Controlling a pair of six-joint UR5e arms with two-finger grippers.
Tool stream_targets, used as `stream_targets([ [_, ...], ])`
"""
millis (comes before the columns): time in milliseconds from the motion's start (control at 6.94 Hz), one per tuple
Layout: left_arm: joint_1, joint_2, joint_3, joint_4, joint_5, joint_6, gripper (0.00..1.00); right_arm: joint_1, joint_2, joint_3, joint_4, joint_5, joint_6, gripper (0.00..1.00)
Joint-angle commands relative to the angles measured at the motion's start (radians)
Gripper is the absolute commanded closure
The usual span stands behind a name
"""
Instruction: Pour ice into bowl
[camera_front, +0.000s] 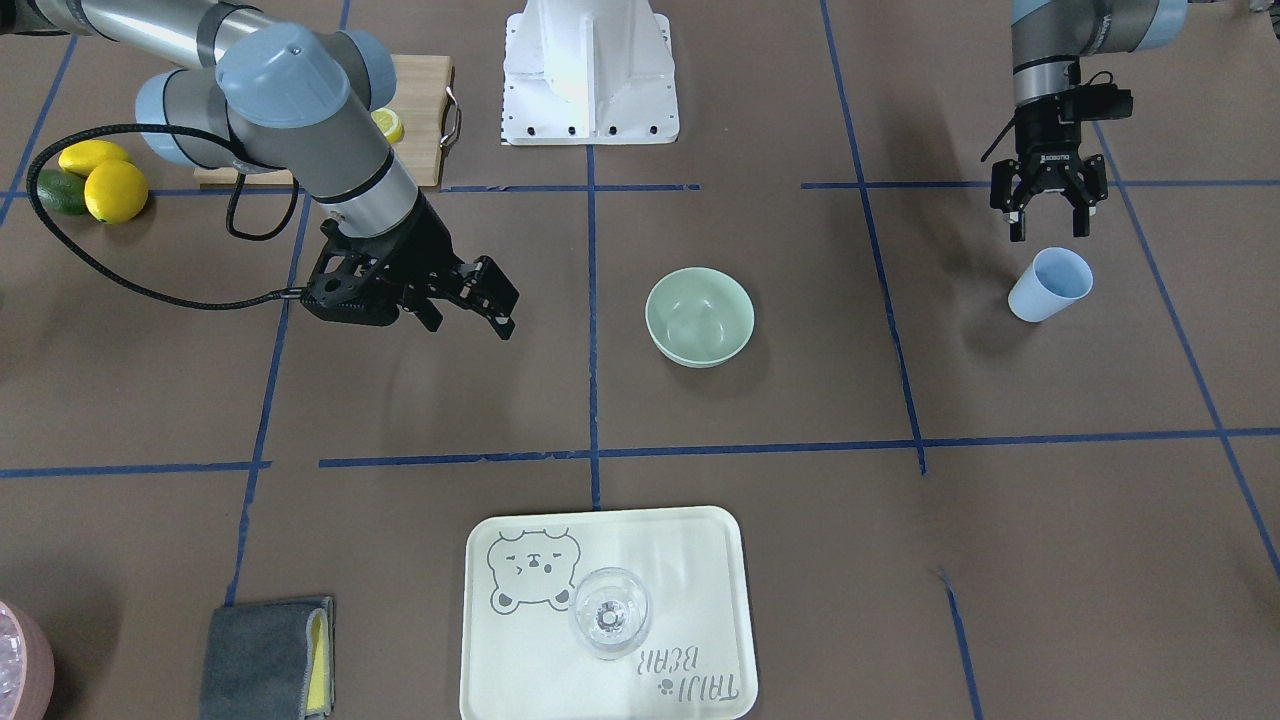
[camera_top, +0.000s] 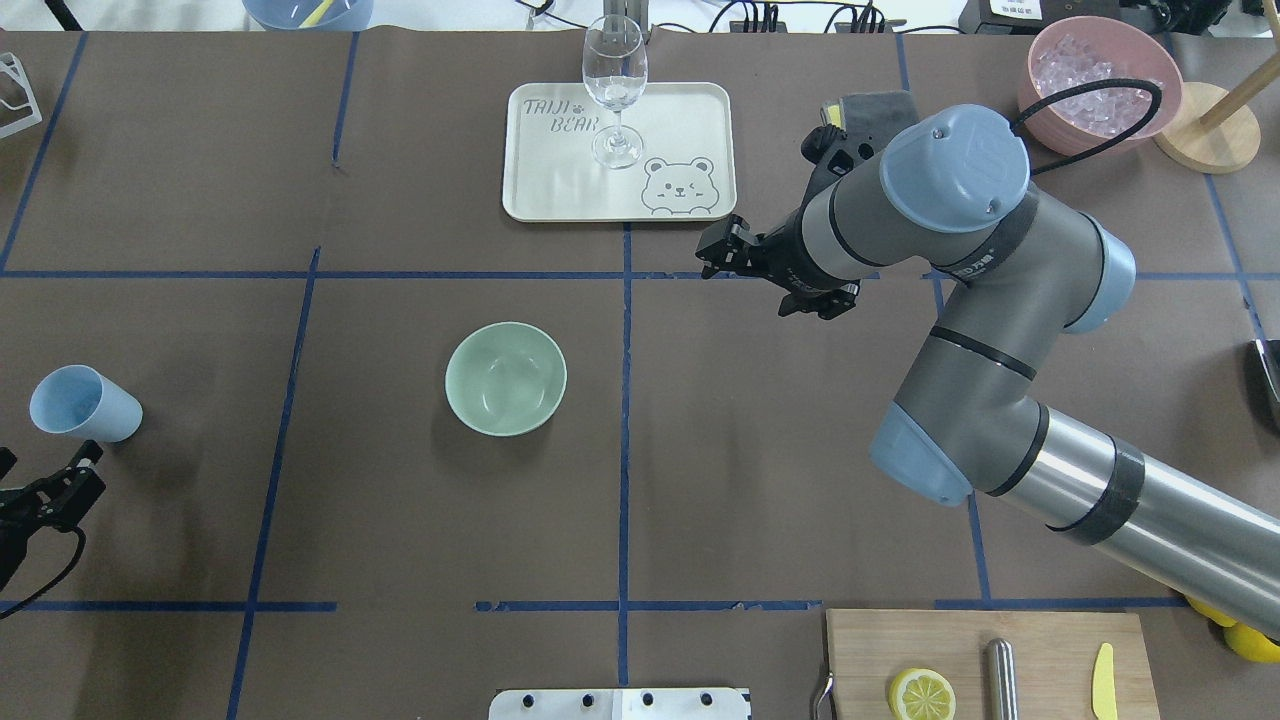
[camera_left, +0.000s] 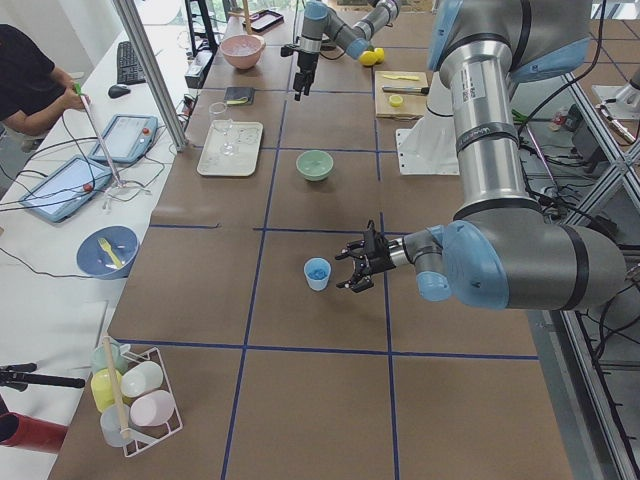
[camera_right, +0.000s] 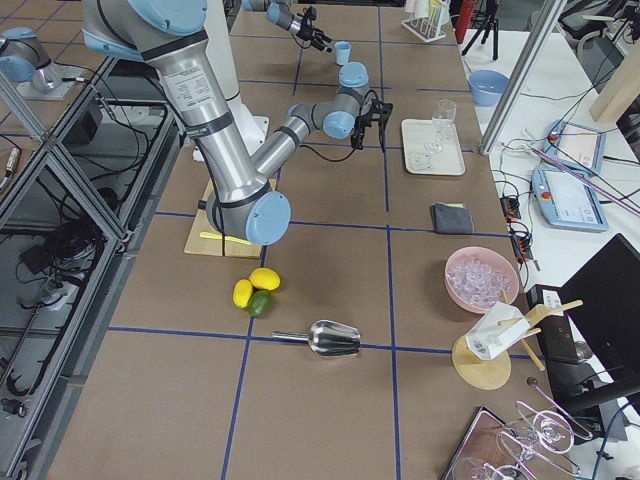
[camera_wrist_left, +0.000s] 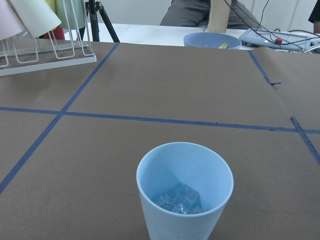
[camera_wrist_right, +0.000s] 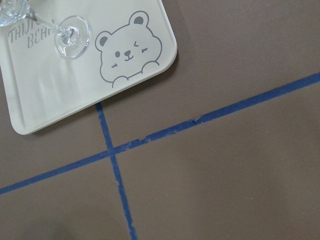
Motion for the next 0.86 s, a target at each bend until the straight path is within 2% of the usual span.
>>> stream_targets([
  [0, 0.003, -0.081, 0.144, -0.001, 0.14, -0.002, 0.01, 0.006, 0.001, 0.003, 0.0, -0.001, 0.0, 0.0],
  [144, 0.001, -0.127, 0.177, -0.004, 0.154, 0.003, 0.01, 0.007, -0.002, 0.022, -0.002, 0.001, -0.002, 0.0],
  [720, 0.001, -0.18, 0.224, -0.006, 0.156, 0.009, 0.02, 0.009, -0.011, 0.046, -0.005, 0.002, -0.002, 0.0],
])
